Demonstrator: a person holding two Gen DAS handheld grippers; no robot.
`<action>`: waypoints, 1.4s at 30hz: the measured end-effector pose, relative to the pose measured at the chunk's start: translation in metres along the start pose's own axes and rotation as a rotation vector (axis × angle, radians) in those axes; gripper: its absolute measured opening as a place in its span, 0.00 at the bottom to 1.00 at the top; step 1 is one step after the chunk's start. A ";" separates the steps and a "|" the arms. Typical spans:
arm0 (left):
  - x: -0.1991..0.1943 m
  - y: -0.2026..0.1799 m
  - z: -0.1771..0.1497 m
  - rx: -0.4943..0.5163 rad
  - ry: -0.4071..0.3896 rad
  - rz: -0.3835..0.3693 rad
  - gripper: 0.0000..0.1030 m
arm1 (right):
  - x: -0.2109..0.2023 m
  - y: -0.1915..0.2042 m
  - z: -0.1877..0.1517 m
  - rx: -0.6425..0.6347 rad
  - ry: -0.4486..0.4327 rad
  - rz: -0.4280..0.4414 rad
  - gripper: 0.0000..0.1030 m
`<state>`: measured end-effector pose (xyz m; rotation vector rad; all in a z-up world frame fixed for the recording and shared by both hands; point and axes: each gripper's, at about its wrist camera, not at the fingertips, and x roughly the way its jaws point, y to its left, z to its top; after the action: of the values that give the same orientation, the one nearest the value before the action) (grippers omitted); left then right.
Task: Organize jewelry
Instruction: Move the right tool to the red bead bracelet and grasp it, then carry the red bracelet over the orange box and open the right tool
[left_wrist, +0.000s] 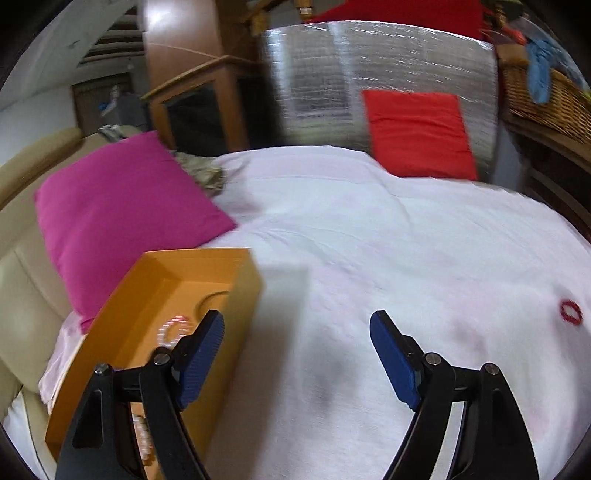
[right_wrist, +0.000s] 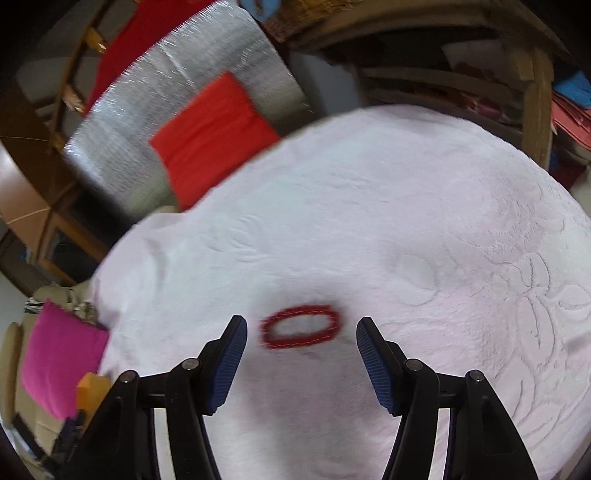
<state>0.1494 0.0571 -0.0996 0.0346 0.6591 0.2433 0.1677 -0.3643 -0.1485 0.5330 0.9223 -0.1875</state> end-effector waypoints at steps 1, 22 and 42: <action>0.000 0.005 0.000 -0.014 -0.006 0.018 0.79 | 0.007 -0.004 0.001 -0.005 0.013 -0.015 0.48; -0.013 0.005 -0.005 0.043 -0.049 0.001 0.79 | 0.040 0.071 -0.032 -0.340 -0.027 -0.172 0.10; -0.015 0.004 -0.005 0.036 -0.047 -0.003 0.79 | -0.030 0.160 -0.071 -0.374 -0.089 0.252 0.10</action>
<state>0.1342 0.0573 -0.0946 0.0740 0.6165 0.2269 0.1595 -0.1930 -0.1015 0.2867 0.7722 0.1857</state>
